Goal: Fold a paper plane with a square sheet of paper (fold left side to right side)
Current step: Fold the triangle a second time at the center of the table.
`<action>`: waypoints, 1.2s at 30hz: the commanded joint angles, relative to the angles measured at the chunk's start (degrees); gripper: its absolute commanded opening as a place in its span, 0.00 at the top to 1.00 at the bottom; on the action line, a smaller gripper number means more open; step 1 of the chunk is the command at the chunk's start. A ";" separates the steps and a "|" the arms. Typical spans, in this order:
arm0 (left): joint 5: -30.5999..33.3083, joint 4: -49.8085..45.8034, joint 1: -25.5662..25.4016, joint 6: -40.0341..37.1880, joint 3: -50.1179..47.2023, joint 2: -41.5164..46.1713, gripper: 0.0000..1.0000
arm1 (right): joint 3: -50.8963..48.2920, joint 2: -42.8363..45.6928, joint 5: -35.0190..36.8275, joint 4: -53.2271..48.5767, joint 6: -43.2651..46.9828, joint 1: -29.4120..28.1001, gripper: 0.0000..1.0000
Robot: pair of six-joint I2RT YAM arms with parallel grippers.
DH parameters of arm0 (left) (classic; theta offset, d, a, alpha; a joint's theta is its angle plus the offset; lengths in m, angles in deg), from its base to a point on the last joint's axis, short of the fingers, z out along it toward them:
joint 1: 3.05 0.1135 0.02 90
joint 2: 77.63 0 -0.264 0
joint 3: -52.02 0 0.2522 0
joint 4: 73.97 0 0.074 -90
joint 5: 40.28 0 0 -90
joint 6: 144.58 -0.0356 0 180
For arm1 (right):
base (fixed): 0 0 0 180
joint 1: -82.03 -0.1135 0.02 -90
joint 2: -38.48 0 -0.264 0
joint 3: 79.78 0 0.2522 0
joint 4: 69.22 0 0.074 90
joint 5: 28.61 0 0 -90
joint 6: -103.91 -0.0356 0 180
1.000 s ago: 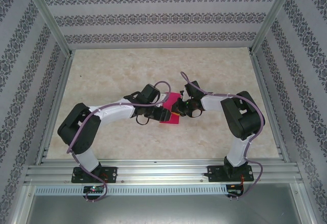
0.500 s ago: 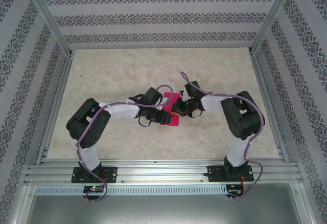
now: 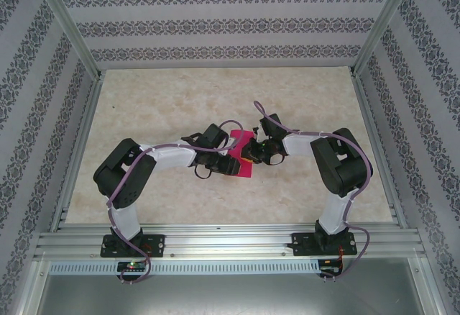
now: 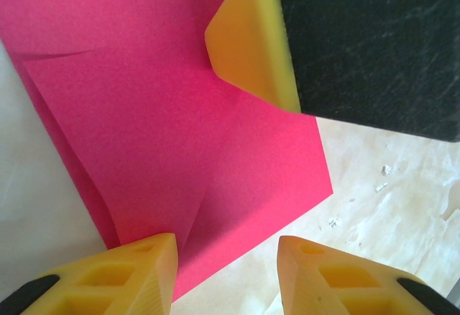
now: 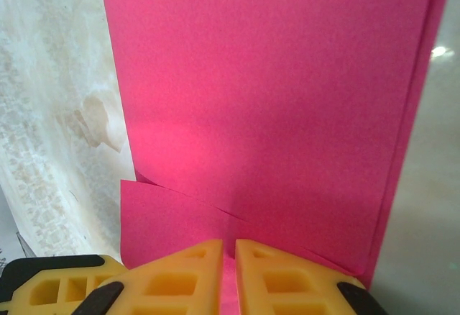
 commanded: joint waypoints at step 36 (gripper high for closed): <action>4.30 -3.50 -3.70 -0.90 -3.30 -2.41 0.60 | 3.47 -0.80 -1.41 -4.97 -0.35 -4.45 0.97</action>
